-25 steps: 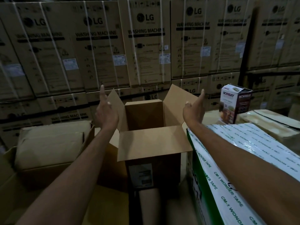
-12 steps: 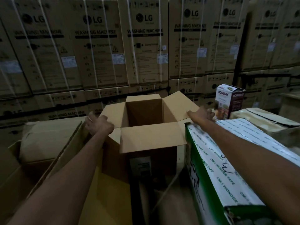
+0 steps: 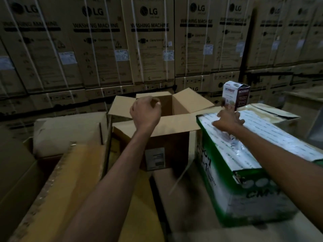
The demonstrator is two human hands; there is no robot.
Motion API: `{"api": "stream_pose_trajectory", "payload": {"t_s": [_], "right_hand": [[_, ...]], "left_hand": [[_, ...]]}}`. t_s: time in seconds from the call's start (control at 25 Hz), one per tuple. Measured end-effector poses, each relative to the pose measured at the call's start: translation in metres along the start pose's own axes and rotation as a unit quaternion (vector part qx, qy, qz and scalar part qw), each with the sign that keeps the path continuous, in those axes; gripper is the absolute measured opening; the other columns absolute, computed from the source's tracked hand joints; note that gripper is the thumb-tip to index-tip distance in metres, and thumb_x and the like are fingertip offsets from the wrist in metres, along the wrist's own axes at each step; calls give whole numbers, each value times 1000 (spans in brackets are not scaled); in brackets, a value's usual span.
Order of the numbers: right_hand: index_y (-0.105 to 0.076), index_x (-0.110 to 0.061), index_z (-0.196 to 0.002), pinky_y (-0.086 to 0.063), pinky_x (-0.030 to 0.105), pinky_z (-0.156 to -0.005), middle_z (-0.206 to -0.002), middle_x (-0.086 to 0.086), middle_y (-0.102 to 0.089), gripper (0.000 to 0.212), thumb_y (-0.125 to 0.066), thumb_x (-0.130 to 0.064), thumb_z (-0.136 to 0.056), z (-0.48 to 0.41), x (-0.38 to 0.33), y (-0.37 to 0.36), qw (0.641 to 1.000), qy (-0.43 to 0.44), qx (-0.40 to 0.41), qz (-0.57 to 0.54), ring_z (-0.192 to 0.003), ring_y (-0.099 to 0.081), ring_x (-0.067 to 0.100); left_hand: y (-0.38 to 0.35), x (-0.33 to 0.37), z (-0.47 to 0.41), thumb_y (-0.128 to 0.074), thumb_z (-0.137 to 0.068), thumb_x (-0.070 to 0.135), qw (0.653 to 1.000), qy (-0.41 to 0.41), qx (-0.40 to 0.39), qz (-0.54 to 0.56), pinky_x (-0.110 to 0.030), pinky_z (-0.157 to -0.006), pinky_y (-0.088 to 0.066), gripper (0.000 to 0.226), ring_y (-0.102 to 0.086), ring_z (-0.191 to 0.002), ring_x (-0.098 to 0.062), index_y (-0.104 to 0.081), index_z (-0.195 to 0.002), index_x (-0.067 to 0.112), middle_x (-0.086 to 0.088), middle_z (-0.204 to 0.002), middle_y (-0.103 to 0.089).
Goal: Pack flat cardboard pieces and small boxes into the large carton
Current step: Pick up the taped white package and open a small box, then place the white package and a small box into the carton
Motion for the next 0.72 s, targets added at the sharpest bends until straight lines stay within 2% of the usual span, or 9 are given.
{"api": "stream_pose_trajectory", "payload": {"t_s": [0.08, 0.16, 0.24, 0.32, 0.48, 0.72], "right_hand": [[-68, -25, -125, -38, 50, -106, -147, 12, -47, 39, -72, -31, -87, 32, -10, 3, 998, 62, 7, -15, -135, -41, 37], [-74, -26, -116, -47, 44, -99, -135, 7, -62, 31, -75, -30, -85, 65, -33, 7, 988, 137, 16, -63, -125, -54, 30], [-75, -24, -113, -52, 36, -90, -127, 4, -68, 28, -76, -31, -85, 94, -62, 13, 975, 191, 5, -117, -112, -62, 22], [-73, -24, -117, -48, 30, -82, -126, 0, -68, 29, -75, -31, -89, 119, -88, 16, 964, 221, -8, -144, -105, -61, 15], [-70, -24, -124, -42, 25, -86, -130, -2, -66, 31, -73, -28, -93, 155, -114, 16, 952, 264, -25, -150, -116, -58, 11], [-69, -26, -123, -45, 25, -90, -128, -4, -68, 29, -72, -28, -94, 177, -123, 9, 934, 315, -38, -163, -118, -59, 10]], "left_hand": [[20, 12, 12, -63, -93, 34, 1000, 17, -2, 21, -43, -100, -48, 17, -61, -106, -13, -72, -107, 32, 10, -107, -69], [35, 13, 23, -63, -93, 31, 998, 37, -37, 27, -42, -95, -51, 17, -62, -102, -12, -72, -108, 32, 10, -105, -70], [46, 8, 32, -61, -95, 27, 995, 56, -71, 52, -39, -90, -54, 18, -61, -99, -11, -71, -110, 31, 8, -108, -70], [54, 1, 38, -61, -97, 26, 990, 65, -100, 75, -39, -86, -57, 19, -61, -97, -9, -70, -113, 29, 7, -111, -69], [65, -7, 53, -63, -96, 27, 988, 71, -120, 61, -38, -82, -59, 19, -62, -95, -9, -68, -114, 29, 7, -111, -68], [89, 2, 69, -63, -98, 25, 990, 70, -118, 45, -28, -72, -53, 21, -58, -92, -7, -68, -118, 26, 9, -110, -65]]}}
Point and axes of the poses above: each hand's wrist, its own z-axis away from the middle knuckle, its own y-axis out of the back of the hand, x = y × z, the point moved 1 cm from there along -z, towards the middle knuckle
